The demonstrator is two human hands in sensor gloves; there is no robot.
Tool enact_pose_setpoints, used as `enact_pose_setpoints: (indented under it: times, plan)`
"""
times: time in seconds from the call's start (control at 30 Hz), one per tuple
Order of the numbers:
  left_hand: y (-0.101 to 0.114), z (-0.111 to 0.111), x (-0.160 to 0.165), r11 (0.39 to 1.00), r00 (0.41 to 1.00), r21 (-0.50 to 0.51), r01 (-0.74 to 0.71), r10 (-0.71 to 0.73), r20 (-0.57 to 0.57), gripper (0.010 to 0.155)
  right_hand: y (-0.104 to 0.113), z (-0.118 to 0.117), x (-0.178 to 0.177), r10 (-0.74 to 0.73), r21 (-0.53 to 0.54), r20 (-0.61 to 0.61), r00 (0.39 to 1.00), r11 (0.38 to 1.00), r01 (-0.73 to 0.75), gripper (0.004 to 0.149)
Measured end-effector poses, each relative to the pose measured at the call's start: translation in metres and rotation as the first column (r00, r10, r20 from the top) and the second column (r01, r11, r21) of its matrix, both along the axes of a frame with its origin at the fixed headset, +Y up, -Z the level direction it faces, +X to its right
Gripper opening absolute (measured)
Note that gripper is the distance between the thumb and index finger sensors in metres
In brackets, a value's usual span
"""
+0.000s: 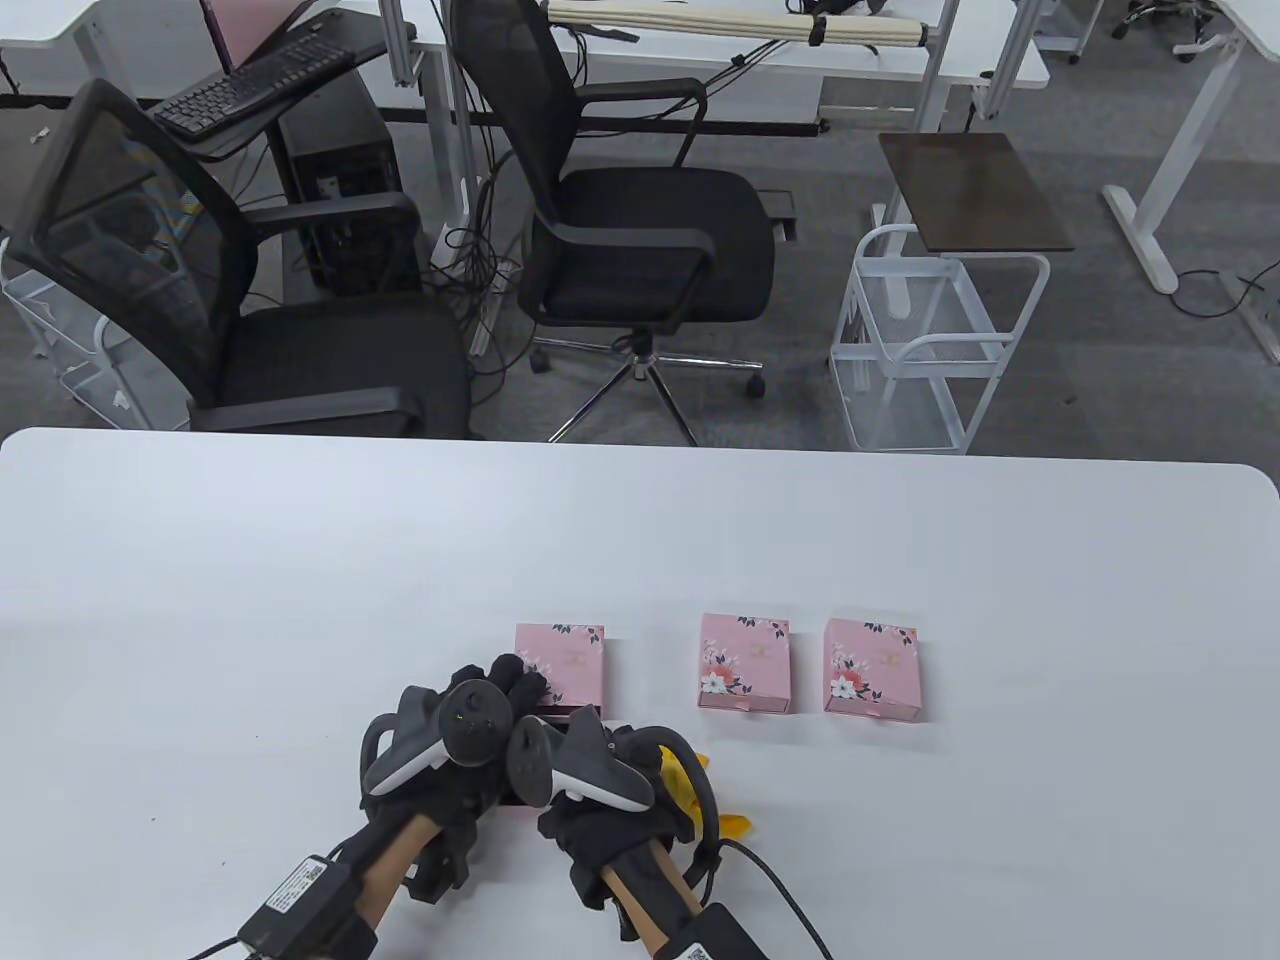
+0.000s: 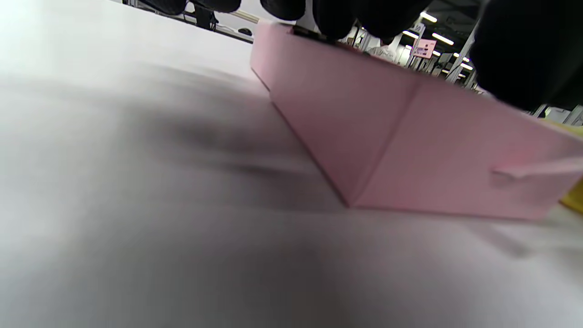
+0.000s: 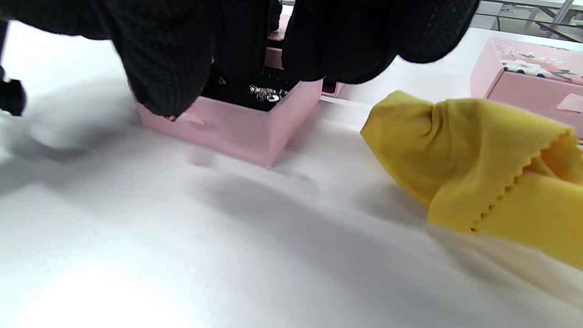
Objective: Dust necklace
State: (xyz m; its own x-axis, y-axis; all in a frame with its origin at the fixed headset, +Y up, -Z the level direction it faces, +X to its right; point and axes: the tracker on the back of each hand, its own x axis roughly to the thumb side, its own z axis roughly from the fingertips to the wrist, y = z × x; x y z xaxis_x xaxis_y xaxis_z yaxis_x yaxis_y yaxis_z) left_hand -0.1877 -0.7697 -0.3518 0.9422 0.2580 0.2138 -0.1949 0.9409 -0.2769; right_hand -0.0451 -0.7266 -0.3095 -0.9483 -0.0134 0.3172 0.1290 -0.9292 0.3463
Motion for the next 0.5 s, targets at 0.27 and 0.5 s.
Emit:
enact_pose_setpoints:
  times: [0.27,0.5]
  plan:
    - [-0.001,-0.001,-0.002,0.999,0.999,-0.002,-0.037,0.037,-0.017,0.056,-0.017,0.000,-0.001,0.062,0.045,0.052,0.997,0.997,-0.065,0.044]
    - [-0.001,-0.002,-0.003,0.999,0.999,-0.006,-0.045,0.044,-0.022,0.056,-0.013,-0.002,0.003,0.050,0.089,0.037,0.998,0.995,-0.053,0.040]
